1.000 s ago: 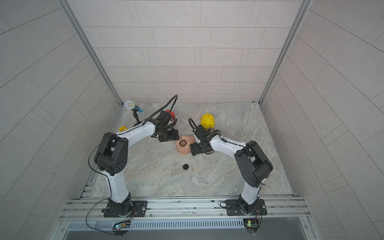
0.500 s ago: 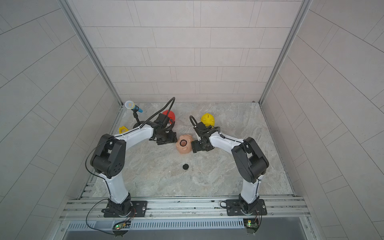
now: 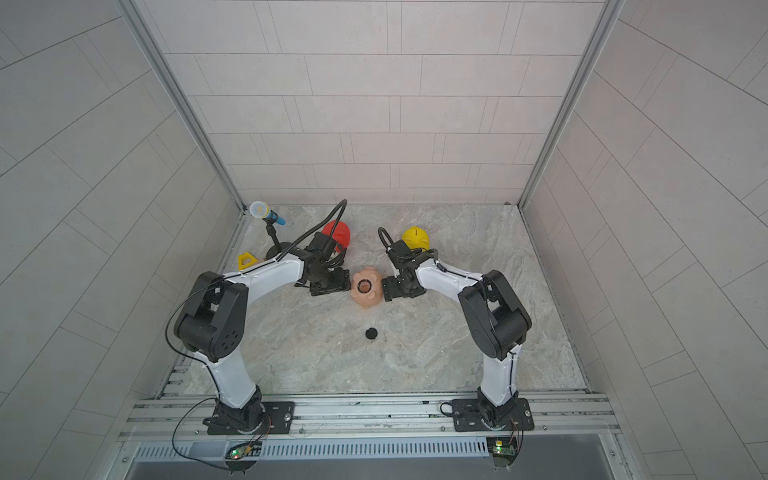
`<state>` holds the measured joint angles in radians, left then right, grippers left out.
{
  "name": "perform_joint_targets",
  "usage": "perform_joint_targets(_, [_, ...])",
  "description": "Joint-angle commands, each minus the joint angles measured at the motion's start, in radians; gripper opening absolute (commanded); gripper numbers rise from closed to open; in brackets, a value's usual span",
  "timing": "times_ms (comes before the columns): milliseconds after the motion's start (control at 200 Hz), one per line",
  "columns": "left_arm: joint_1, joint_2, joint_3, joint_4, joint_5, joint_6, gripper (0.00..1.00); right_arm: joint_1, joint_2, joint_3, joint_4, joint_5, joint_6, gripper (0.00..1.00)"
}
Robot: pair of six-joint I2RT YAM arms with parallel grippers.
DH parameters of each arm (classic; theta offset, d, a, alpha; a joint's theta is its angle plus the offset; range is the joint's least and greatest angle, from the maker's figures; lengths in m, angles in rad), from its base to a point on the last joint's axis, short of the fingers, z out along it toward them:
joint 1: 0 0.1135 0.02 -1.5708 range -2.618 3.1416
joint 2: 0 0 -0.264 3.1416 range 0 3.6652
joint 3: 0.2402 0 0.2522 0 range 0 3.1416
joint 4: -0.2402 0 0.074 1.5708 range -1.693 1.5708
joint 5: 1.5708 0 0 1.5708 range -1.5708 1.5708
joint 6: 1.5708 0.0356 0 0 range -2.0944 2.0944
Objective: Close piggy banks
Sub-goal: Adjust the piggy bank at the center of the board.
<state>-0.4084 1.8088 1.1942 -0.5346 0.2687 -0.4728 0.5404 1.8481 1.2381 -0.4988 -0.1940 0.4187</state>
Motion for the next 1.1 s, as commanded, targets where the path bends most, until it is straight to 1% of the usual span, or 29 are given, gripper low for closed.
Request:
perform_joint_targets(0, [-0.013, -0.034, -0.013, 0.027, 0.036, -0.007, 0.80, 0.002, 0.013, 0.023, 0.008, -0.005, -0.009, 0.84])
perform_joint_targets(130, [-0.013, -0.038, -0.023, 0.037, 0.017, -0.010, 0.80, -0.006, 0.020, 0.026, 0.007, -0.006, -0.008, 0.84])
perform_joint_targets(315, [-0.013, -0.036, -0.027, 0.041, 0.018, -0.013, 0.81, -0.013, 0.019, 0.024, 0.008, -0.006, -0.008, 0.84])
perform_joint_targets(565, [-0.010, -0.054, -0.027, 0.022, -0.036, -0.008, 0.81, -0.022, 0.000, 0.008, 0.008, -0.005, -0.009, 0.84])
perform_joint_targets(871, [-0.007, -0.081, -0.023, 0.010, -0.060, -0.010, 0.82, -0.029, -0.040, -0.020, 0.008, 0.001, -0.006, 0.83])
perform_joint_targets(1096, [-0.004, -0.109, -0.025, 0.005, -0.065, -0.010, 0.81, -0.038, -0.097, -0.050, 0.004, 0.008, -0.005, 0.83])
